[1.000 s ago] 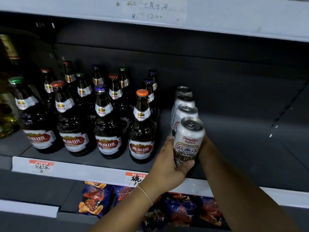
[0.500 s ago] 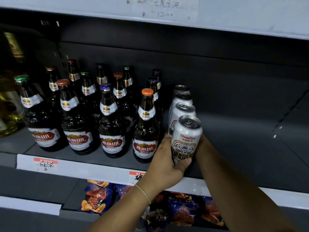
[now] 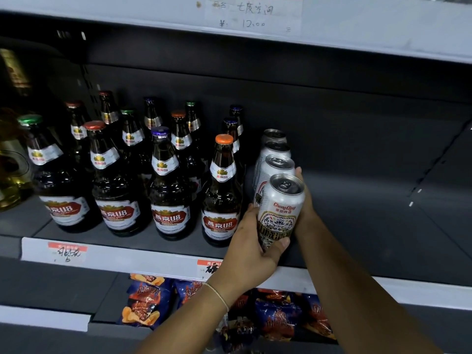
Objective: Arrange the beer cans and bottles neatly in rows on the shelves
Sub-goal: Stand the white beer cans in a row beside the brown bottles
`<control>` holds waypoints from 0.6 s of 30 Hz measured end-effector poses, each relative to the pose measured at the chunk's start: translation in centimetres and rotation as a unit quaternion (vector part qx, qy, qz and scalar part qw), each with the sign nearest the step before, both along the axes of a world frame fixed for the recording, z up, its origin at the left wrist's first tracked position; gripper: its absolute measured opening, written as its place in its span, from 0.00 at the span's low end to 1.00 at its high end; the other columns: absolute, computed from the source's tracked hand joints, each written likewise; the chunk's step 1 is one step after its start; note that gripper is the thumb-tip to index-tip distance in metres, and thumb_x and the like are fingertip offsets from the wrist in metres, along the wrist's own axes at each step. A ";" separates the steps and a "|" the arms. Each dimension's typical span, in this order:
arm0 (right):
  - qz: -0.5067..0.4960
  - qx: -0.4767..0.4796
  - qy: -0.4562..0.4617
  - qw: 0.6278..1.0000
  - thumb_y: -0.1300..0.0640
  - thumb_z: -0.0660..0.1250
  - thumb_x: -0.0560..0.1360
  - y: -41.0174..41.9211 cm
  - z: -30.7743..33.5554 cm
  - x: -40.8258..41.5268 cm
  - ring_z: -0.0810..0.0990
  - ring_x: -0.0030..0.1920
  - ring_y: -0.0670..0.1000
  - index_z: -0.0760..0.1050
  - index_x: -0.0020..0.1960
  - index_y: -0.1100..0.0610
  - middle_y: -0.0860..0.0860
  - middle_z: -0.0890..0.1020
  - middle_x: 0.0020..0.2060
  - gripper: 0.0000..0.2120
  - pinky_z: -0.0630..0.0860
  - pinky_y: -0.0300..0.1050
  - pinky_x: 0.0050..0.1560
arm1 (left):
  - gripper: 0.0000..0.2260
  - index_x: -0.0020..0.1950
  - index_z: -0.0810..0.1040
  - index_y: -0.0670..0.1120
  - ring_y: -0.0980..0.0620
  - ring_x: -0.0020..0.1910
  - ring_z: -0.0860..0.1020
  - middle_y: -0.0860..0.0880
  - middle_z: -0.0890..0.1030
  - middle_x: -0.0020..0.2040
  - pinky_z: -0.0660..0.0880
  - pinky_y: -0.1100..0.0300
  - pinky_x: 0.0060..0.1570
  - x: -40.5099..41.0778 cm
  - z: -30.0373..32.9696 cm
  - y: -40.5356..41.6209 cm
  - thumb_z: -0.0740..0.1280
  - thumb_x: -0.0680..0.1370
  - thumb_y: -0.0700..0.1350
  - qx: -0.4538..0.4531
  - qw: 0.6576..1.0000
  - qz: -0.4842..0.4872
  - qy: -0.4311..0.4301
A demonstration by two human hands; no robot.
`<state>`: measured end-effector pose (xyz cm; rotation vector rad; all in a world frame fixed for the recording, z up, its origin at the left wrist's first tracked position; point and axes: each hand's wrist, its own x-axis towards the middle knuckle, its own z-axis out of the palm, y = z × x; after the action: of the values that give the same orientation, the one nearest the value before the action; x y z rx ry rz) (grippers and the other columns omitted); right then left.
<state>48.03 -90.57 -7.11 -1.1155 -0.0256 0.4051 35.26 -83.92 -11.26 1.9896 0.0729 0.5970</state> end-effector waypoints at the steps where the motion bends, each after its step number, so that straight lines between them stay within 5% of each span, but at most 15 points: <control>1: 0.008 0.000 0.005 1.000 0.37 0.49 0.82 0.0 -0.4 0.0 0.84 0.35 0.46 0.80 0.45 0.50 0.45 0.85 0.30 0.26 0.78 0.43 0.38 | 0.28 0.69 0.65 0.51 0.69 0.61 0.70 0.58 0.74 0.61 0.64 0.79 0.57 -0.1 0.1 0.0 0.73 0.73 0.49 -0.006 1.000 -0.001 -0.003; 4: 0.037 0.042 0.018 0.998 0.41 0.49 0.84 -0.1 0.1 -0.7 0.83 0.29 0.48 0.85 0.31 0.56 0.51 0.84 0.29 0.37 0.79 0.38 0.29 | 0.28 0.69 0.65 0.51 0.69 0.60 0.71 0.59 0.75 0.60 0.66 0.77 0.57 -0.1 0.3 -0.1 0.73 0.73 0.50 -0.017 1.000 -0.006 -0.011; 8: 0.021 0.027 0.014 0.999 0.41 0.53 0.83 0.0 0.2 -1.5 0.83 0.28 0.50 0.80 0.42 0.58 0.54 0.83 0.29 0.26 0.79 0.39 0.29 | 0.30 0.71 0.64 0.48 0.66 0.62 0.71 0.55 0.75 0.63 0.66 0.76 0.59 0.1 0.1 -0.3 0.73 0.73 0.49 -0.015 1.000 0.000 -0.008; 18: 0.003 0.019 0.012 1.000 0.42 0.56 0.82 -0.2 0.7 -2.6 0.82 0.28 0.52 0.78 0.43 0.58 0.54 0.83 0.29 0.22 0.79 0.41 0.30 | 0.25 0.65 0.64 0.55 0.74 0.56 0.71 0.58 0.76 0.57 0.65 0.80 0.53 -0.3 0.5 -0.4 0.73 0.73 0.46 -0.037 0.999 0.003 -0.007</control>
<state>45.46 -90.77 -6.44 -1.0738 -0.0154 0.4217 34.98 -84.30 -10.77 1.9134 0.0922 0.6029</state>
